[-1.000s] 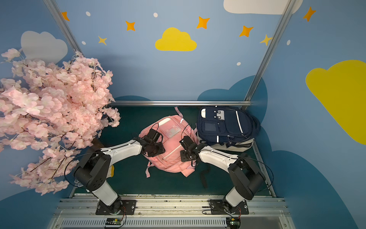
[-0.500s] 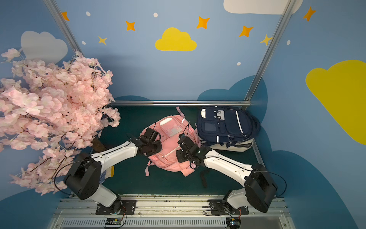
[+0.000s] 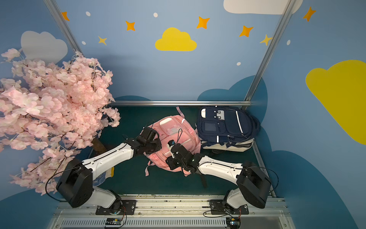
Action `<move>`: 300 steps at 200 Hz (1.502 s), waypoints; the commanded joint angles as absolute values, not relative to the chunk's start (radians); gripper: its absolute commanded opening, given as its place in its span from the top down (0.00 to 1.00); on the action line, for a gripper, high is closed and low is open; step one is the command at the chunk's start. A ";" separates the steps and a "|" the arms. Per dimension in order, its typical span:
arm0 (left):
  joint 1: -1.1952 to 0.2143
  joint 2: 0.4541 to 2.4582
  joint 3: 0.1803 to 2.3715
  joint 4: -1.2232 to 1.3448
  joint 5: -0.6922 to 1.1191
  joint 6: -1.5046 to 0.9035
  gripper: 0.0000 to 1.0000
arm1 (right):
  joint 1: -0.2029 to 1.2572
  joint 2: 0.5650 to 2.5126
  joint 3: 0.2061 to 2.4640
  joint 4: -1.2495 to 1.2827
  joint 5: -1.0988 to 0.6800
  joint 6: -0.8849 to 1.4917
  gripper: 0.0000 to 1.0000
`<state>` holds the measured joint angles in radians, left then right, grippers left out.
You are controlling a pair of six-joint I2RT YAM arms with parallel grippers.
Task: Zip up the backpack
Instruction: Adjust the backpack at the center of the board, then zip the zipper on the backpack.
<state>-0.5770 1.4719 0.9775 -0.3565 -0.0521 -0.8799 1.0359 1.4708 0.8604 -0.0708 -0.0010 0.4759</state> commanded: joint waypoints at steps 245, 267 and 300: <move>-0.622 1.439 0.991 -0.317 -0.046 -0.915 0.97 | 1.093 1.560 0.816 0.174 0.237 0.515 0.77; -0.630 1.444 0.993 -0.314 -0.041 -0.920 0.97 | 1.094 1.584 0.837 0.163 0.212 0.512 0.77; -0.636 1.442 0.989 -0.310 -0.041 -0.923 0.97 | 1.093 1.590 0.820 0.166 0.355 0.543 0.75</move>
